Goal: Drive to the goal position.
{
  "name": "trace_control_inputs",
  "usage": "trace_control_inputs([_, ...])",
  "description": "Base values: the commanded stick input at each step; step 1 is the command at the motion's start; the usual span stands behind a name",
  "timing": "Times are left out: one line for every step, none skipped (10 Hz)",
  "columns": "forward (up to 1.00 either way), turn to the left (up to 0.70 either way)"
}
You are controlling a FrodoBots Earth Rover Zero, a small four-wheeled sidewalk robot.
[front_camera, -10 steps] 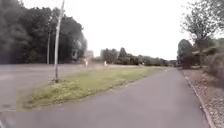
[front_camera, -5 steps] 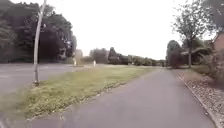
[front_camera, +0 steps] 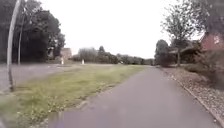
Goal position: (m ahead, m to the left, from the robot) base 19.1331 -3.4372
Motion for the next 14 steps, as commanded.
trace_control_inputs([1.00,-0.40])
trace_control_inputs([1.00,-0.40])
trace_control_inputs([1.00,-0.40])
trace_control_inputs([1.00,-0.40])
trace_control_inputs([1.00,-0.40])
trace_control_inputs([1.00,-0.40])
trace_control_inputs([1.00,-0.40])
trace_control_inputs([1.00,-0.40])
trace_control_inputs([1.00,-0.40])
trace_control_inputs([1.00,-0.40])
trace_control_inputs([1.00,-0.40])
trace_control_inputs([1.00,-0.40])
trace_control_inputs([1.00,-0.40])
trace_control_inputs([1.00,-0.40])
